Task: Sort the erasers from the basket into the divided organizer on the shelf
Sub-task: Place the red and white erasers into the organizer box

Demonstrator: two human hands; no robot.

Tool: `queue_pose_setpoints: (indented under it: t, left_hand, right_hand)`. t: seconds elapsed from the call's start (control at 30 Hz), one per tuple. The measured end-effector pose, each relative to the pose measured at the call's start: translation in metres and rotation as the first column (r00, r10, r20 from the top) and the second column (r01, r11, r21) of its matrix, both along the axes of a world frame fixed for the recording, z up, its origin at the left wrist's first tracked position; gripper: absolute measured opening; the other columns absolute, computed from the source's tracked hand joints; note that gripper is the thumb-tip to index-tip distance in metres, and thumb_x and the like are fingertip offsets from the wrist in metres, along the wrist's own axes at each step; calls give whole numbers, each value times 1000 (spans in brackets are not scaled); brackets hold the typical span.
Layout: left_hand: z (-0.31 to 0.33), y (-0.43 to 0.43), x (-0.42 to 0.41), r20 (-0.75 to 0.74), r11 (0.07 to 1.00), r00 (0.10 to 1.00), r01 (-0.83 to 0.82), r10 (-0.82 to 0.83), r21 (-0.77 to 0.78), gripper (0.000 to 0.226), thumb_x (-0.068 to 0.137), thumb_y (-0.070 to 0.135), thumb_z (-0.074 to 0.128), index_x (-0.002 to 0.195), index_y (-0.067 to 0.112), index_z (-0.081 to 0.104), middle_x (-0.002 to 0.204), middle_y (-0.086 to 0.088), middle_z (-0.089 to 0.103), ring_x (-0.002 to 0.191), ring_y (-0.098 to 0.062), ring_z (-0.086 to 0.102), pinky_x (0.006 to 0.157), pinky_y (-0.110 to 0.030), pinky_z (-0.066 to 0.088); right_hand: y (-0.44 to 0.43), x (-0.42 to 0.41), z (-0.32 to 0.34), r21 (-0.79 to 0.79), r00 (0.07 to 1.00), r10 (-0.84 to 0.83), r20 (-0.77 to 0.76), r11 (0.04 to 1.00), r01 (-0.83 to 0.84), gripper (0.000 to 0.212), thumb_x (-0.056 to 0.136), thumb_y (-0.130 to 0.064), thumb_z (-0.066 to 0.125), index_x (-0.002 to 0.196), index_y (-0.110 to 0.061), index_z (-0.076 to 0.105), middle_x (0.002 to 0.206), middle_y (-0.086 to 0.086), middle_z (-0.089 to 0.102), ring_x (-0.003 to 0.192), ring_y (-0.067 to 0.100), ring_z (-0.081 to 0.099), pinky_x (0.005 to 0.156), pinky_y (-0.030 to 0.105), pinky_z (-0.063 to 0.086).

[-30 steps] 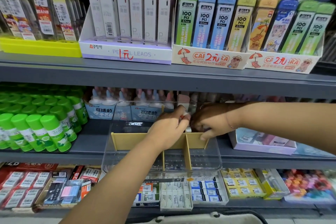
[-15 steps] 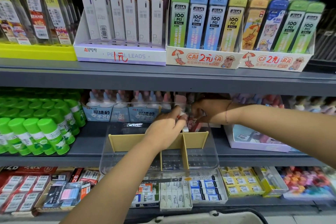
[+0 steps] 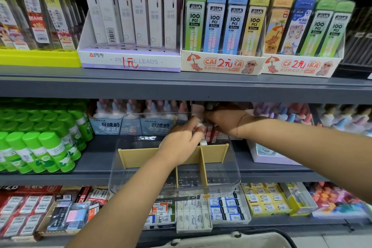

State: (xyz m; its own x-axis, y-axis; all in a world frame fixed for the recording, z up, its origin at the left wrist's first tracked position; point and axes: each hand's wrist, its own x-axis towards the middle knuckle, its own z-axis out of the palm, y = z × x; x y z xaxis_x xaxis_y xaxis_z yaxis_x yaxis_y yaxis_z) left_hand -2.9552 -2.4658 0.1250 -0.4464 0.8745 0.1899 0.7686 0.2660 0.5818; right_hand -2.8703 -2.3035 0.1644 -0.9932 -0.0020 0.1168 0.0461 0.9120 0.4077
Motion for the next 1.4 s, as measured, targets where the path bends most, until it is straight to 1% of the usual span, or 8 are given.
queue_pose_setpoints:
  t: [0.27, 0.67, 0.8, 0.97, 1.1, 1.17, 1.27, 1.4]
  left_hand:
    - [-1, 0, -1, 6, 1000, 1000, -8, 8, 9, 20, 100, 40, 33, 104, 24, 45, 100, -4, 61, 93, -26, 52, 79, -37, 44]
    - [1, -2, 0, -10, 996, 1000, 0, -1, -88, 23, 100, 47, 28, 106, 28, 39, 101, -6, 61, 94, -28, 54, 82, -42, 47]
    - [9, -7, 5, 200, 993, 980, -3, -20, 117, 21, 101, 36, 39, 103, 19, 52, 114, 6, 53, 103, -18, 53, 82, -22, 38]
    - [27, -7, 12, 387, 964, 921, -138, 40, 228, 24, 99, 35, 45, 113, 28, 63, 114, 0, 46, 110, -14, 45, 84, -18, 29]
    - [36, -4, 24, 513, 969, 858, -146, 22, 201, 31, 99, 41, 43, 122, 27, 58, 121, 4, 50, 114, -14, 48, 86, -20, 30]
    - [39, -1, 30, 532, 962, 847, -153, 11, 225, 32, 99, 41, 43, 127, 29, 55, 130, 6, 48, 122, -11, 44, 89, -17, 28]
    - [35, 1, 30, 395, 981, 917, -125, 58, 148, 46, 100, 44, 39, 143, 27, 40, 150, 3, 32, 140, -16, 27, 101, -20, 23]
    - [16, -10, 20, -166, 994, 986, -37, 20, -99, 53, 100, 49, 28, 145, 22, 37, 154, 2, 31, 144, -17, 19, 115, -33, 13]
  right_hand:
    - [-9, -3, -8, -59, 970, -240, 36, 968, 242, 24, 97, -14, 46, 119, -14, 56, 117, 10, 63, 108, 30, 59, 91, 34, 50]
    - [-24, 17, 4, -123, 963, -270, 5, 955, 268, 33, 97, -10, 44, 129, -14, 48, 124, 10, 59, 110, 29, 56, 81, 32, 43]
    - [-23, 23, 2, -344, 956, -277, -95, 910, 230, 22, 91, -16, 53, 112, -19, 59, 112, 7, 64, 102, 31, 59, 78, 30, 44]
    - [-39, 23, 10, -889, 906, -399, -144, 455, 59, 40, 74, -35, 71, 111, -20, 62, 111, 4, 67, 101, 23, 62, 93, 39, 50]
    - [-49, 30, 19, -985, 894, -428, -132, 155, -71, 49, 73, -17, 80, 117, -11, 61, 115, 6, 66, 109, 20, 61, 100, 35, 47]
    - [-50, 34, 23, -992, 886, -454, -99, 113, -53, 41, 76, -9, 77, 115, -8, 62, 111, 4, 67, 103, 15, 61, 92, 22, 47]
    - [-47, 44, 32, -956, 871, -491, -6, 259, 139, 38, 85, -23, 69, 119, -9, 61, 117, 9, 64, 110, 22, 59, 85, 14, 48]
    - [-43, 52, 46, -749, 838, -546, 25, 544, 377, 33, 101, -36, 28, 124, -23, 48, 118, -1, 51, 111, 17, 48, 60, -3, 33]
